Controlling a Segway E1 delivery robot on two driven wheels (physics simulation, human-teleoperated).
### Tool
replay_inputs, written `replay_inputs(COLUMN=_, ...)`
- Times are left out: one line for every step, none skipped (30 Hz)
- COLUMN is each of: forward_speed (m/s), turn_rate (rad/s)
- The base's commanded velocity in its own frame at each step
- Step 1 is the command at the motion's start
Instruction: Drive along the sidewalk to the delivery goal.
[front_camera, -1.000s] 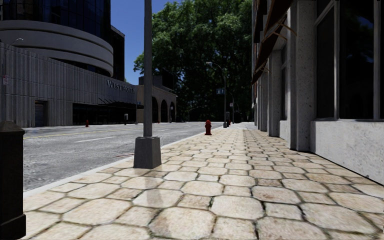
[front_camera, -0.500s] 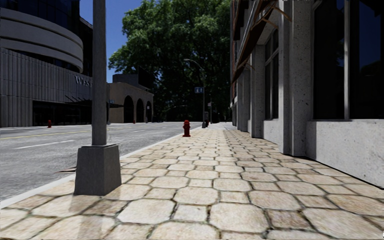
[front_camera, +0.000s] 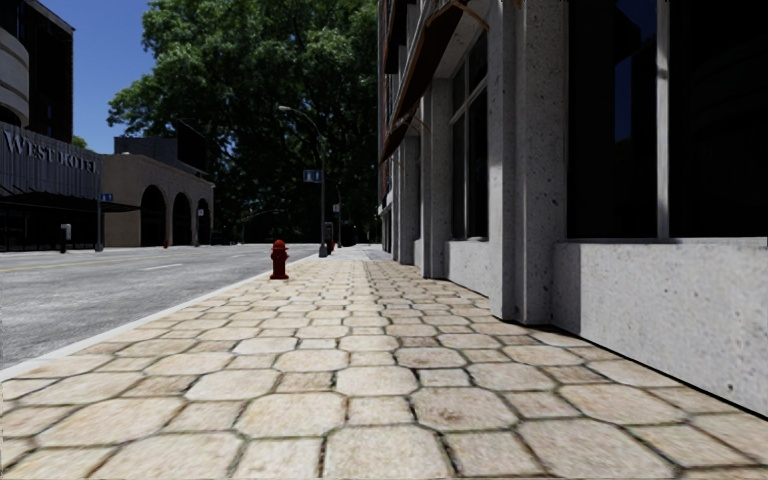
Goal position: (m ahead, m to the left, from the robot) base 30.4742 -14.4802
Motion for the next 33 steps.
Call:
replay_inputs(forward_speed=2.00, turn_rate=0.00)
replay_inputs(forward_speed=2.00, turn_rate=0.00)
replay_inputs(forward_speed=2.00, turn_rate=0.00)
replay_inputs(forward_speed=2.00, turn_rate=0.00)
replay_inputs(forward_speed=2.00, turn_rate=0.00)
replay_inputs(forward_speed=2.00, turn_rate=0.00)
replay_inputs(forward_speed=2.00, turn_rate=0.29)
replay_inputs(forward_speed=2.00, turn_rate=0.71)
replay_inputs(forward_speed=2.00, turn_rate=0.71)
replay_inputs(forward_speed=2.00, turn_rate=0.78)
replay_inputs(forward_speed=2.00, turn_rate=0.76)
replay_inputs(forward_speed=2.00, turn_rate=0.57)
replay_inputs(forward_speed=2.00, turn_rate=0.50)
replay_inputs(forward_speed=2.00, turn_rate=0.31)
replay_inputs(forward_speed=2.00, turn_rate=0.07)
replay_inputs(forward_speed=2.00, turn_rate=0.07)
replay_inputs(forward_speed=2.00, turn_rate=0.00)
replay_inputs(forward_speed=2.00, turn_rate=0.00)
replay_inputs(forward_speed=2.00, turn_rate=0.00)
replay_inputs(forward_speed=2.00, turn_rate=0.00)
replay_inputs(forward_speed=2.00, turn_rate=0.00)
replay_inputs(forward_speed=2.00, turn_rate=0.00)
replay_inputs(forward_speed=2.00, turn_rate=0.00)
replay_inputs(forward_speed=2.00, turn_rate=0.00)
replay_inputs(forward_speed=2.00, turn_rate=0.00)
replay_inputs(forward_speed=2.00, turn_rate=0.00)
replay_inputs(forward_speed=2.00, turn_rate=0.00)
replay_inputs(forward_speed=2.00, turn_rate=0.00)
replay_inputs(forward_speed=2.00, turn_rate=0.00)
replay_inputs(forward_speed=2.00, turn_rate=0.00)
replay_inputs(forward_speed=2.00, turn_rate=0.00)
replay_inputs(forward_speed=2.00, turn_rate=0.00)
replay_inputs(forward_speed=2.00, turn_rate=0.00)
